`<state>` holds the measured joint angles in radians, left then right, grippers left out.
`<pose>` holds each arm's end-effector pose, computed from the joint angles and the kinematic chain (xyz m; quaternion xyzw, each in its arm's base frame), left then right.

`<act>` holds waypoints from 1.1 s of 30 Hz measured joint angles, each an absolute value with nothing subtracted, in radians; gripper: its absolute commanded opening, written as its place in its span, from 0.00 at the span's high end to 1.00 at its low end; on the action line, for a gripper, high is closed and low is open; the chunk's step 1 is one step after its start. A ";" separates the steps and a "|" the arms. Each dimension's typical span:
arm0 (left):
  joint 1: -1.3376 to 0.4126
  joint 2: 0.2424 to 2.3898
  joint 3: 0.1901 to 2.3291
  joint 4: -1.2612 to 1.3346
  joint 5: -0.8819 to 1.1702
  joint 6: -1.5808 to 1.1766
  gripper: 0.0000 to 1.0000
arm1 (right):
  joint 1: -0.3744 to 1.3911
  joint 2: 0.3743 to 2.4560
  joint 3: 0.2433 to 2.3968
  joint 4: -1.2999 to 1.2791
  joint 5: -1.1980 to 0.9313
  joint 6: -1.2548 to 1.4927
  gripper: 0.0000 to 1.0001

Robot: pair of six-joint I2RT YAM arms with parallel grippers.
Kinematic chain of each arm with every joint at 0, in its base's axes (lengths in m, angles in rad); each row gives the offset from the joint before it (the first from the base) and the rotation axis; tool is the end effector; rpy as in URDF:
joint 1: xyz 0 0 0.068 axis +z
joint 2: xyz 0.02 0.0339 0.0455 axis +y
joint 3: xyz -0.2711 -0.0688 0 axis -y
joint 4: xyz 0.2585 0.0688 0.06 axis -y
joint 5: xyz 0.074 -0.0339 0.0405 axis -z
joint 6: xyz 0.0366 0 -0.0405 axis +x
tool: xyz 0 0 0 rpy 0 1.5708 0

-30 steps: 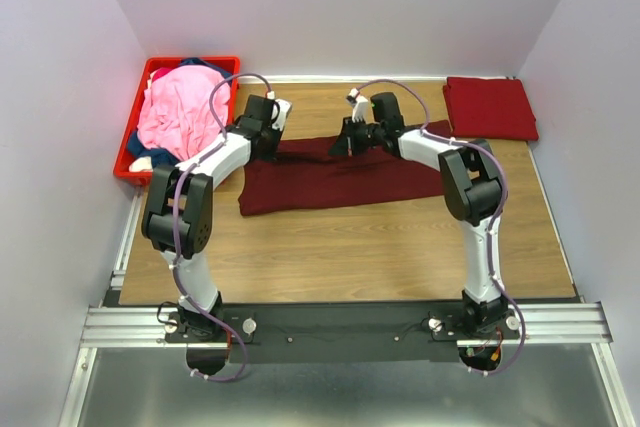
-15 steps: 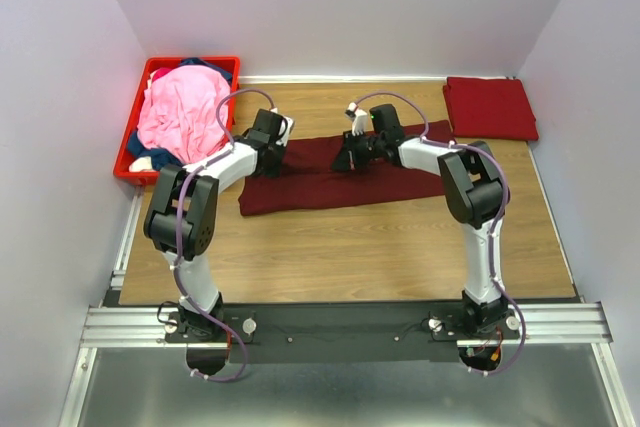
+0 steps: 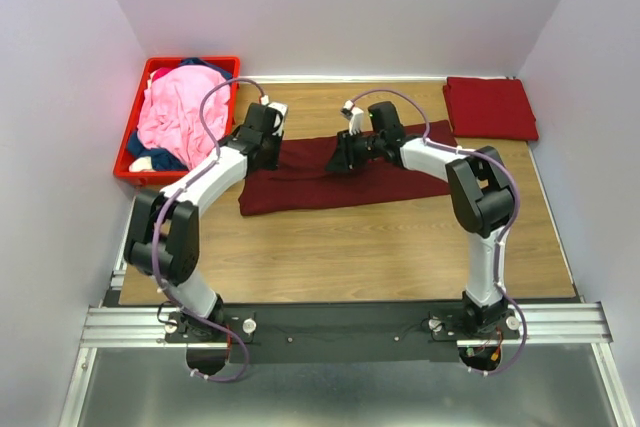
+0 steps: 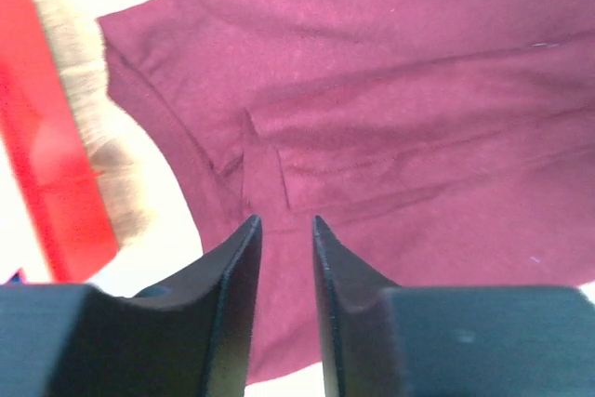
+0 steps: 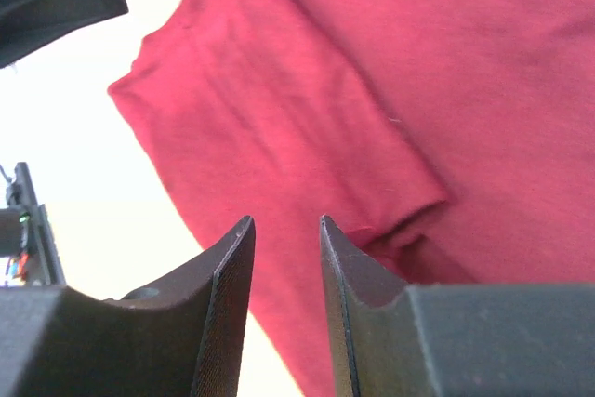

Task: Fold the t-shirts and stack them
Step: Fold the tshirt

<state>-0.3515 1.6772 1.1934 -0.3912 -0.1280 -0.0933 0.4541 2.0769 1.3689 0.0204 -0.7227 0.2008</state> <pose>0.3548 -0.1252 0.2313 0.0992 0.9332 -0.0164 0.3451 0.4074 0.2258 0.1637 -0.2567 0.8198 0.4312 0.2757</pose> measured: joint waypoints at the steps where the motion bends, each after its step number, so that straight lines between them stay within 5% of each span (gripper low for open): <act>1: -0.354 1.646 1.182 -0.390 -0.128 -0.099 0.59 | 0.459 2.069 1.368 0.017 -0.728 0.199 0.59; 6: -0.354 1.533 1.131 -0.361 -0.121 -0.151 0.66 | 0.468 2.057 1.362 -0.002 -0.730 0.201 0.59; 13: -0.354 1.617 1.174 -0.279 -0.030 -0.255 1.00 | 0.469 2.087 1.433 0.004 -0.741 0.286 0.59; 23: -0.337 1.935 1.246 -0.224 -0.017 -0.396 1.00 | 0.469 2.196 1.451 0.136 -0.779 0.434 0.59; 33: -0.270 2.010 1.338 -0.181 -0.028 -0.435 1.00 | 0.429 2.244 1.356 0.298 -0.787 0.524 0.59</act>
